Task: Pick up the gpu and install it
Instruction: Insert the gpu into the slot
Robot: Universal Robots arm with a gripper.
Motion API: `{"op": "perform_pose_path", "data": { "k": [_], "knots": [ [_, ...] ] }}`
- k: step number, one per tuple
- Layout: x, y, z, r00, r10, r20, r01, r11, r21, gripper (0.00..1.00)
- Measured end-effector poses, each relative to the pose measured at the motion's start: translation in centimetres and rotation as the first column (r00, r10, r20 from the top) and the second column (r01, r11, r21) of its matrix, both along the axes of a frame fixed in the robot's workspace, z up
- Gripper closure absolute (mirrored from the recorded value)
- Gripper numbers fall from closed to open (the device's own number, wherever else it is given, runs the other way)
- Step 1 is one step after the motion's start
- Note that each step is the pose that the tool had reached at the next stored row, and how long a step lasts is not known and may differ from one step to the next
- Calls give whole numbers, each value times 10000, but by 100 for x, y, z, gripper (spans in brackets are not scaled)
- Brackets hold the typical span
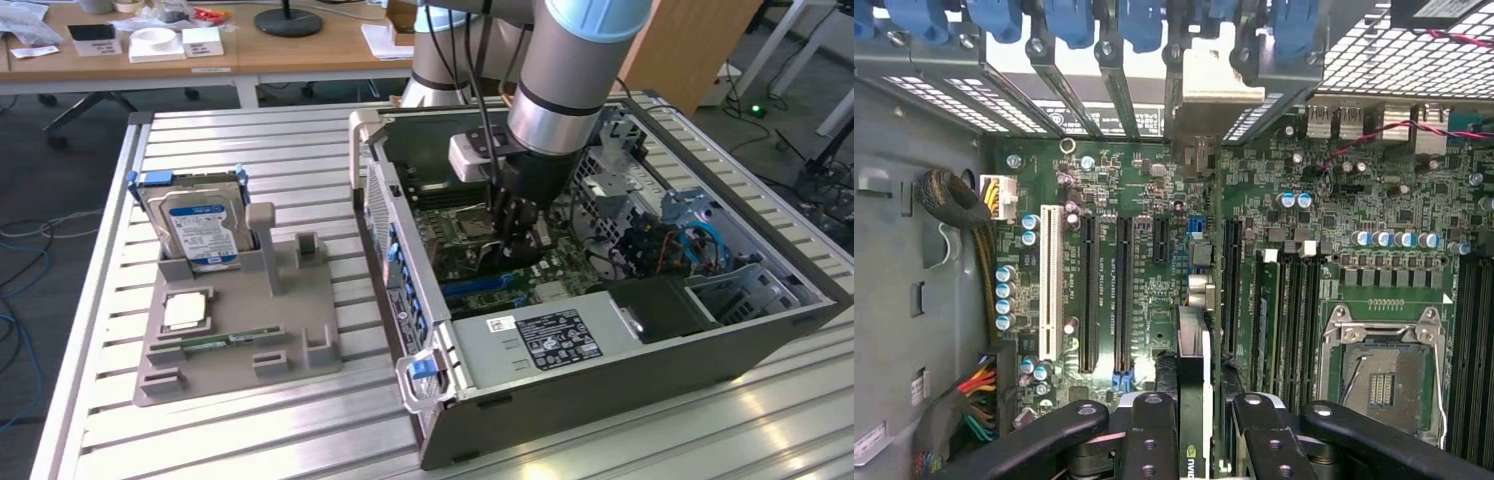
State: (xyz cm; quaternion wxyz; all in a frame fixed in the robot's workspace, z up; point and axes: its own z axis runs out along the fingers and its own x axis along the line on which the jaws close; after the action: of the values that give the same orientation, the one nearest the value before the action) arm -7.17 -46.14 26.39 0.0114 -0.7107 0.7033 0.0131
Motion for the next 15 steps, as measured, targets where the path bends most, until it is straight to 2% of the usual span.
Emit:
{"op": "perform_pose_path", "data": {
  "k": [15],
  "knots": [
    [-15, -5, 0, 10000, -1, 0, 1, 10000, 0, 74]
  ]
}}
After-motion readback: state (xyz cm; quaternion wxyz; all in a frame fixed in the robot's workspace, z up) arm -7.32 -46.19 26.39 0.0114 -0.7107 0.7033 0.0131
